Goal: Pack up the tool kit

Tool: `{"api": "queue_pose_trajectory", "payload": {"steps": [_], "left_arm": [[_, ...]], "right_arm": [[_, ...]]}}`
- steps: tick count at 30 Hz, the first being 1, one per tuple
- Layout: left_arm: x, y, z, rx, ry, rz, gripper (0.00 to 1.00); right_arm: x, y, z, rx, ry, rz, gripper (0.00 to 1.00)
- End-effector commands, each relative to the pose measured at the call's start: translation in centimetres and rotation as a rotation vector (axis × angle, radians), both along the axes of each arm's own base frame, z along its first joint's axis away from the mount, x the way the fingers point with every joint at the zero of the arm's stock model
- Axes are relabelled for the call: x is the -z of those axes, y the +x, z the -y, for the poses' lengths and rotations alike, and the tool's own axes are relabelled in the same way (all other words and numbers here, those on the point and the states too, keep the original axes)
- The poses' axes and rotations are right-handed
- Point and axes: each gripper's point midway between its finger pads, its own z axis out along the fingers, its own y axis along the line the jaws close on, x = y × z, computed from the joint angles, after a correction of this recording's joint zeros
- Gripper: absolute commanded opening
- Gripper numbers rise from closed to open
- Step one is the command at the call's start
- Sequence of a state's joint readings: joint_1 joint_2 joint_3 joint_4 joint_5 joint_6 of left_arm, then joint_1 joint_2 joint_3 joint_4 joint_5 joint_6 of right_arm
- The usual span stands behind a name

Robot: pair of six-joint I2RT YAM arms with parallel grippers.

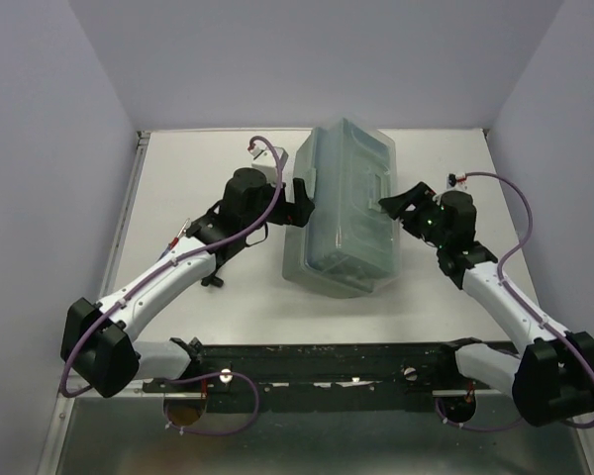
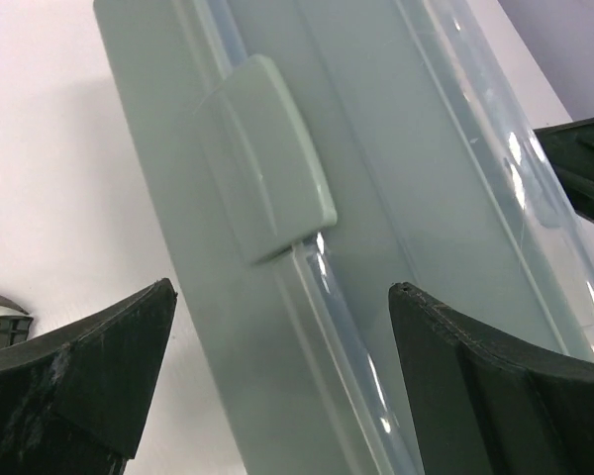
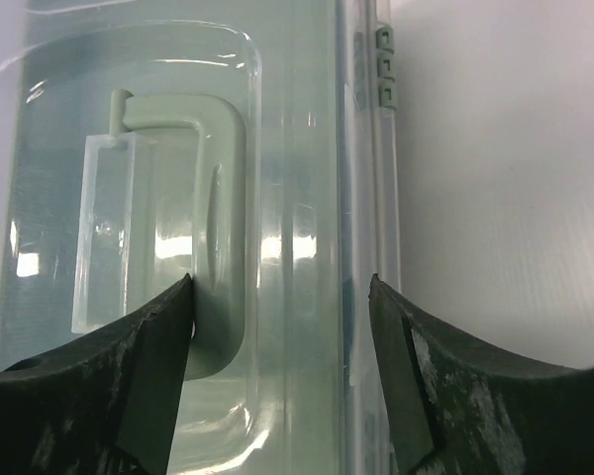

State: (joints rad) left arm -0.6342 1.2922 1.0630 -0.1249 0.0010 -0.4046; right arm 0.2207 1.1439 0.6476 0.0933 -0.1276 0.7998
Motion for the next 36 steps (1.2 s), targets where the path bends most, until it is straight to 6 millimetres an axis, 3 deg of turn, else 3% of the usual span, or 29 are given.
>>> {"api": "queue_pose_trajectory", "payload": {"steps": [1,11,15,21,27,33,36], "left_arm": [[-2.4,-0.9,-0.9,-0.01,-0.046,0.046,0.99],[-2.2,-2.0,-0.3,0.041,-0.094,0.04,0.99],[-2.4,-1.9,-0.3,0.048,-0.078,0.054,0.99],[-3.8,-2.3,0.5,0.102,-0.119,0.053,0.99],[-4.9,-3.4,2.7,0.214,-0.216,0.036,0.99],[-4.4,-4.2,4.9,0.317,-0.262,-0.011,0.99],[-3.3,-4.1,5.9,0.34,-0.2,-0.033,0.99]], "right_arm": [[14.7,-14.1,4.5,-0.056,-0.304,-0.677,0.73],[12.7,-14.5,6.3,0.002,-0.371,-0.657,0.75],[10.8,-14.2,6.2,-0.001,-0.363,-0.604,0.77],[6.8,-14.5,7.2,0.035,-0.386,-0.505,0.87],[2.0,-14.7,7.8,0.06,-0.389,-0.385,0.89],[-2.8,-14.3,6.7,0.004,-0.348,-0.24,0.9],[-5.1,-13.6,6.2,-0.027,-0.345,-0.19,0.89]]}}
